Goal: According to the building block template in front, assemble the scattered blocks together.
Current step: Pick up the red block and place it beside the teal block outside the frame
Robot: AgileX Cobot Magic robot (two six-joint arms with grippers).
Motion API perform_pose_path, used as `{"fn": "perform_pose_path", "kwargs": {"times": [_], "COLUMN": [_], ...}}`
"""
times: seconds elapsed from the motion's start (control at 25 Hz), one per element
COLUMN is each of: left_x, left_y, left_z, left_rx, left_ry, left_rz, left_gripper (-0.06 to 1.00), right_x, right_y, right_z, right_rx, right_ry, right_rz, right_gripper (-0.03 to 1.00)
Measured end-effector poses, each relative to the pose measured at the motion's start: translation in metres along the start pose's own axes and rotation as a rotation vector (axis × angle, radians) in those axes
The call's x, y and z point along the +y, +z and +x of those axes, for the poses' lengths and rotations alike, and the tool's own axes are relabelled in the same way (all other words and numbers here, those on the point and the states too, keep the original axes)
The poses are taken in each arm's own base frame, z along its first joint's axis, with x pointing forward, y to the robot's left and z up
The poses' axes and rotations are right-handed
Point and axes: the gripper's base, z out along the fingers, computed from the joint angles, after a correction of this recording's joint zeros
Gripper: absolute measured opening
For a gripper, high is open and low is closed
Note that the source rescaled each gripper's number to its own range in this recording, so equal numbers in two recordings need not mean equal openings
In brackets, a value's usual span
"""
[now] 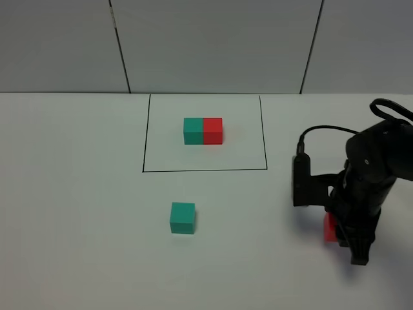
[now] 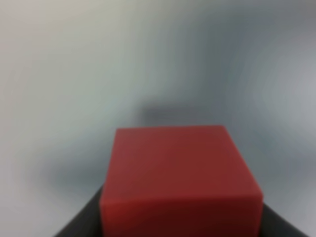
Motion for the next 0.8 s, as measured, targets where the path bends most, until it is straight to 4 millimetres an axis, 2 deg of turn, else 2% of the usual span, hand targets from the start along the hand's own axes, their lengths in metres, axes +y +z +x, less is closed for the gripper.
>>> {"fn": "perform_pose_path", "kwargs": {"times": [0.16,0.48,0.8], "left_x": [0.000,0.000,0.000], "left_y": [0.000,0.000,0.000], "left_z": [0.000,0.000,0.000], "left_rx": [0.000,0.000,0.000], "left_ry": [0.000,0.000,0.000], "left_rz": [0.000,0.000,0.000], "left_gripper": [0.92,0.92,0.92], "right_x": [-0.007,-0.011,-0.017], "right_y": [-0.005,0.020,0.033], "right_z": [-0.026,-0.071,-0.105], "right_rx": [-0.002,0.033,0.017], "right_ry": [-0.036,-0.063,-0.085], "right_rz": [0.024,-0.015,-0.013], "right_gripper": [0.41,0.41,0.41]}}
